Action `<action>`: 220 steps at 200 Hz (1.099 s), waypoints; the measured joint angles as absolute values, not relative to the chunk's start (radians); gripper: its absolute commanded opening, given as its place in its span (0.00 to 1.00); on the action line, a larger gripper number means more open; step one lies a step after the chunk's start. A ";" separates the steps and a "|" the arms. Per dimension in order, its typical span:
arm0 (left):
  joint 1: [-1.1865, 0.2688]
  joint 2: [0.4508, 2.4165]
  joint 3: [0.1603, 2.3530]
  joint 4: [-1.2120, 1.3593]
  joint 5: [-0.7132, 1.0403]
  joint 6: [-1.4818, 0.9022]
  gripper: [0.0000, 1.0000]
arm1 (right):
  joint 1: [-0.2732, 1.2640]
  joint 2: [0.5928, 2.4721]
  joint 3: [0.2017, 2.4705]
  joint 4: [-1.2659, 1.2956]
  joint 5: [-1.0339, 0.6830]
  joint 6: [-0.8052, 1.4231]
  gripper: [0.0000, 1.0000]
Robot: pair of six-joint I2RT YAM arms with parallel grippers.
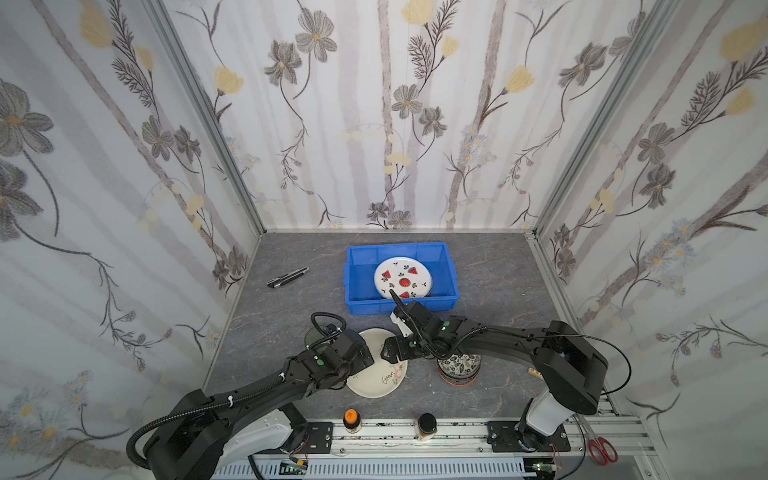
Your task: Place the mixed dishes into the plastic bin
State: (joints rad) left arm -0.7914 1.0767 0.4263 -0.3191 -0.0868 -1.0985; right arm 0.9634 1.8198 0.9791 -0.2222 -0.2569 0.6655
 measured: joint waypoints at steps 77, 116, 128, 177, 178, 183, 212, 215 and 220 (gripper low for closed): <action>-0.797 1.084 0.427 -0.307 -0.096 -1.096 1.00 | 0.955 1.776 0.961 -0.211 -0.258 0.689 0.70; -0.797 1.082 0.427 -0.310 -0.101 -1.095 1.00 | 0.954 1.767 0.951 -0.210 -0.255 0.691 0.57; -0.797 1.081 0.427 -0.311 -0.102 -1.095 1.00 | 0.954 1.765 0.946 -0.209 -0.255 0.692 0.53; -0.797 1.078 0.424 -0.303 -0.101 -1.096 1.00 | 0.954 1.758 0.940 -0.167 -0.283 0.699 0.41; -0.797 1.078 0.424 -0.303 -0.101 -1.096 1.00 | 0.954 1.758 0.940 -0.166 -0.283 0.699 0.41; -0.797 1.077 0.424 -0.299 -0.098 -1.096 1.00 | 0.954 1.755 0.939 -0.162 -0.282 0.699 0.40; -0.797 1.072 0.421 -0.295 -0.091 -1.096 1.00 | 0.953 1.747 0.935 -0.152 -0.293 0.699 0.36; -0.797 1.072 0.421 -0.296 -0.090 -1.096 1.00 | 0.953 1.747 0.934 -0.150 -0.293 0.699 0.36; -0.797 1.071 0.421 -0.296 -0.089 -1.097 1.00 | 0.953 1.747 0.934 -0.145 -0.294 0.699 0.36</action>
State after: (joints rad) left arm -0.7975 1.0706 0.4206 -0.2958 -0.0895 -1.0966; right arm 0.9531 1.7466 0.9337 -0.1452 -0.2935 0.6994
